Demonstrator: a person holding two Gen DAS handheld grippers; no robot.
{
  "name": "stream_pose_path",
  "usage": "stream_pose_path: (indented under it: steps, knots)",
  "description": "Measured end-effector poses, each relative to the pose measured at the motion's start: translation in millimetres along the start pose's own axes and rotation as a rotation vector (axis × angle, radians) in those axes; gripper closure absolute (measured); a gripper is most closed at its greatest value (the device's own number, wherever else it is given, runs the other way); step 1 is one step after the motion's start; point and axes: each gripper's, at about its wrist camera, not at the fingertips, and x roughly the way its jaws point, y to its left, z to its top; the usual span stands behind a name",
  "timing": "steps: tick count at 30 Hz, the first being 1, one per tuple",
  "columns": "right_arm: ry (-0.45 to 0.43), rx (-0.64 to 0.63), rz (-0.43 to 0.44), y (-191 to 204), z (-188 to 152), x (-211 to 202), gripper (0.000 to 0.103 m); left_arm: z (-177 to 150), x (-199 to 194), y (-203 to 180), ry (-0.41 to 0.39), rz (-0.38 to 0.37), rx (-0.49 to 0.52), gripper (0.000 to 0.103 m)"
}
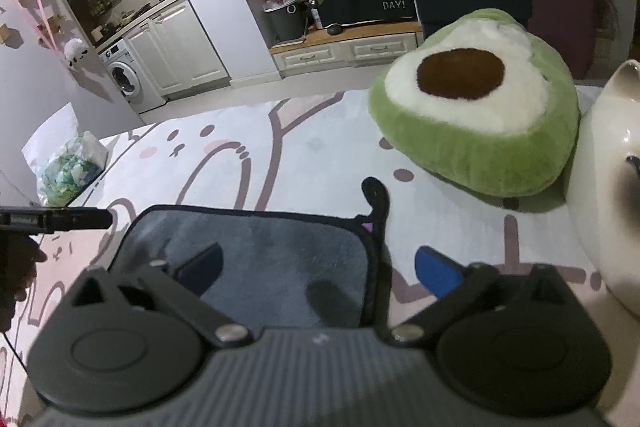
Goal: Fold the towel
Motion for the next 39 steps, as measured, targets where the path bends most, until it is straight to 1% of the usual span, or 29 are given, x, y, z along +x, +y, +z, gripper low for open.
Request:
stream_pose_path:
  steps: [3, 8, 18, 27, 39]
  knots:
    - [0.002, -0.005, -0.002, 2, 0, -3, 0.000, -1, -2, -5, 0.029, 0.005, 0.019, 0.000]
    - [-0.002, -0.016, -0.013, 7, 0, -7, 0.000, -4, -11, -14, 0.023, 0.009, 0.033, 0.000]
    - [0.002, -0.005, -0.021, 19, -3, -21, 0.000, -7, -36, -31, 0.004, 0.041, 0.053, 0.000]
    - [-0.023, -0.007, -0.028, 38, -7, -50, 0.000, -15, -69, -49, -0.028, 0.069, 0.068, 0.000]
    - [-0.064, -0.018, -0.026, 63, -20, -97, 0.000, -32, -117, -77, -0.069, 0.053, 0.094, 0.000]
